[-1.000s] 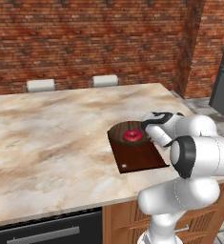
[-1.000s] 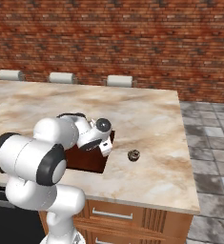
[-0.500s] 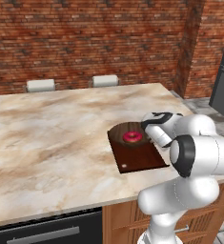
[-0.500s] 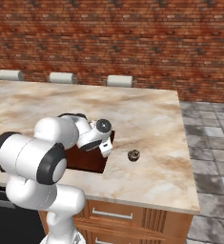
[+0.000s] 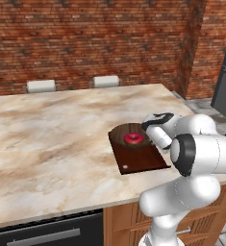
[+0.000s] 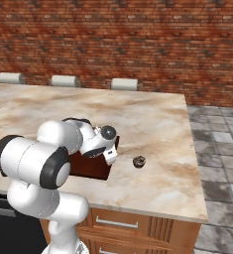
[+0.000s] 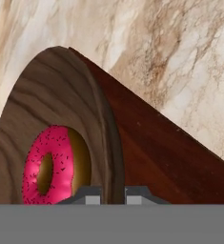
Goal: Place the bowl with donut and the cupcake onto the tray.
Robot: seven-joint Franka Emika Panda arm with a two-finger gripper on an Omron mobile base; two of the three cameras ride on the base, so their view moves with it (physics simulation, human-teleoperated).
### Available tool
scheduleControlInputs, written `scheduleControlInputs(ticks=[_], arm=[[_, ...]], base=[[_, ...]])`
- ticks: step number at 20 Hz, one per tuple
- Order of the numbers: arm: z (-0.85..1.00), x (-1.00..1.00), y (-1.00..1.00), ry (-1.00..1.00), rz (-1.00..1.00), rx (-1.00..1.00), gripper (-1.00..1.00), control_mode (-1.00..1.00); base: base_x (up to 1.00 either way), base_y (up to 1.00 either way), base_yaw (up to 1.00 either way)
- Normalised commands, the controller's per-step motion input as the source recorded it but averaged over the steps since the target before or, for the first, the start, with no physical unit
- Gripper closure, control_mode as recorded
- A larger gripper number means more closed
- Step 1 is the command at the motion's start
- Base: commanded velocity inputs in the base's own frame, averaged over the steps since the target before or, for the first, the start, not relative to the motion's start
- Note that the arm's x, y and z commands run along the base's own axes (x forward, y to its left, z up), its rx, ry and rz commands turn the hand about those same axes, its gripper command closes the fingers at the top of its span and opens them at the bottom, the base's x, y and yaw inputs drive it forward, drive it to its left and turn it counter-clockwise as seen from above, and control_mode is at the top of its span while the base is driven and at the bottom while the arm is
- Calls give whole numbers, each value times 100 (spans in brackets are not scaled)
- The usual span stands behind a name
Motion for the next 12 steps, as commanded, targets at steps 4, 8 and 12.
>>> scheduleControlInputs(ticks=[4, 8, 12], arm=[[0, 0, 0, 0, 0, 0, -100, -100], [0, 0, 0, 0, 0, 0, -100, -100], [4, 0, 0, 0, 0, 0, -100, -100]], base=[[0, 0, 0], [0, 0, 0], [0, 0, 0]])
